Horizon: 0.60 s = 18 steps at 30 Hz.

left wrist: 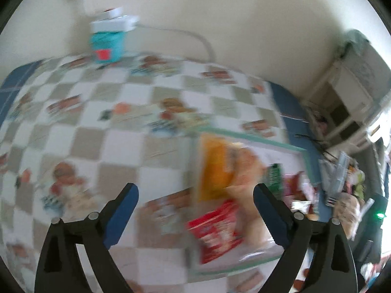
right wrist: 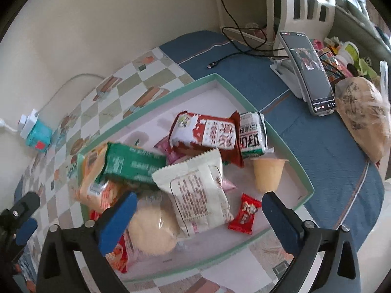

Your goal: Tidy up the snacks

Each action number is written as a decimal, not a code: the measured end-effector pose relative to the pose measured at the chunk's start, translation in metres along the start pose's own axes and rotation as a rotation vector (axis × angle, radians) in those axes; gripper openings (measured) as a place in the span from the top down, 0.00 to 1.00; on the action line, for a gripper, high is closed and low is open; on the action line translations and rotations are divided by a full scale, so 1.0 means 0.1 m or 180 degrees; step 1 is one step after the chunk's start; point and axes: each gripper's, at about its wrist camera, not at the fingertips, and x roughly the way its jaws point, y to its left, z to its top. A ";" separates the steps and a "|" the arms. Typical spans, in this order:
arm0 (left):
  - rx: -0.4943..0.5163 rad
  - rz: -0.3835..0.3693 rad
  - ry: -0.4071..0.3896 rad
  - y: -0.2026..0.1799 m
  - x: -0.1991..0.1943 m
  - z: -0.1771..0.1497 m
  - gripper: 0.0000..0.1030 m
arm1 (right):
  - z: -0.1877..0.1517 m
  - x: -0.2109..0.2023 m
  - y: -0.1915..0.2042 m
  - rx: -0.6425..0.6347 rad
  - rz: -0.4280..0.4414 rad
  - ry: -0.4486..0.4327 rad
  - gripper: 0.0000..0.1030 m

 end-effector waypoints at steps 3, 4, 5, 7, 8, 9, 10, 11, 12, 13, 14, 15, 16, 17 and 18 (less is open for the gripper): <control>-0.0146 0.0266 0.0021 0.26 -0.05 -0.12 0.07 | -0.10 -0.07 0.06 -0.0100 -0.0004 -0.0046 0.00; -0.0149 0.0361 0.0032 0.32 -0.07 -0.17 0.07 | -0.14 -0.10 0.09 -0.0143 0.0003 -0.0063 0.00; -0.0133 0.0462 0.0056 0.39 -0.08 -0.23 0.07 | -0.19 -0.12 0.13 -0.0191 0.0010 -0.0079 0.00; -0.0101 0.0665 0.0154 0.49 -0.10 -0.34 0.07 | -0.28 -0.17 0.19 -0.0270 0.0009 -0.0105 0.00; -0.0091 0.0726 0.0192 0.52 -0.11 -0.39 0.07 | -0.33 -0.20 0.23 -0.0324 0.0016 -0.0112 0.00; -0.0069 0.0771 0.0213 0.56 -0.14 -0.46 0.07 | -0.37 -0.21 0.27 -0.0361 0.0022 -0.0115 0.00; -0.0041 0.0800 0.0217 0.59 -0.17 -0.52 0.07 | -0.42 -0.24 0.31 -0.0411 0.0032 -0.0122 0.00; -0.0012 0.0830 0.0218 0.61 -0.20 -0.57 0.07 | -0.47 -0.27 0.35 -0.0471 0.0044 -0.0129 0.00; 0.0029 0.0881 0.0213 0.63 -0.22 -0.63 0.07 | -0.53 -0.30 0.40 -0.0530 0.0052 -0.0137 0.00; 0.0084 0.0944 0.0210 0.65 -0.24 -0.70 0.07 | -0.57 -0.32 0.43 -0.0567 0.0058 -0.0142 0.00; 0.0137 0.0991 0.0218 0.67 -0.26 -0.76 0.07 | -0.63 -0.34 0.48 -0.0634 0.0068 -0.0145 0.00; 0.0166 0.1006 0.0224 0.68 -0.27 -0.79 0.07 | -0.66 -0.36 0.51 -0.0669 0.0068 -0.0145 0.00; 0.0192 0.1015 0.0240 0.70 -0.28 -0.84 0.07 | -0.71 -0.37 0.55 -0.0722 0.0065 -0.0147 0.00; 0.0202 0.1019 0.0251 0.72 -0.29 -0.88 0.07 | -0.76 -0.39 0.59 -0.0776 0.0064 -0.0149 0.00; 0.0214 0.1043 0.0258 0.74 -0.30 -0.92 0.07 | -0.81 -0.41 0.63 -0.0820 0.0063 -0.0150 0.00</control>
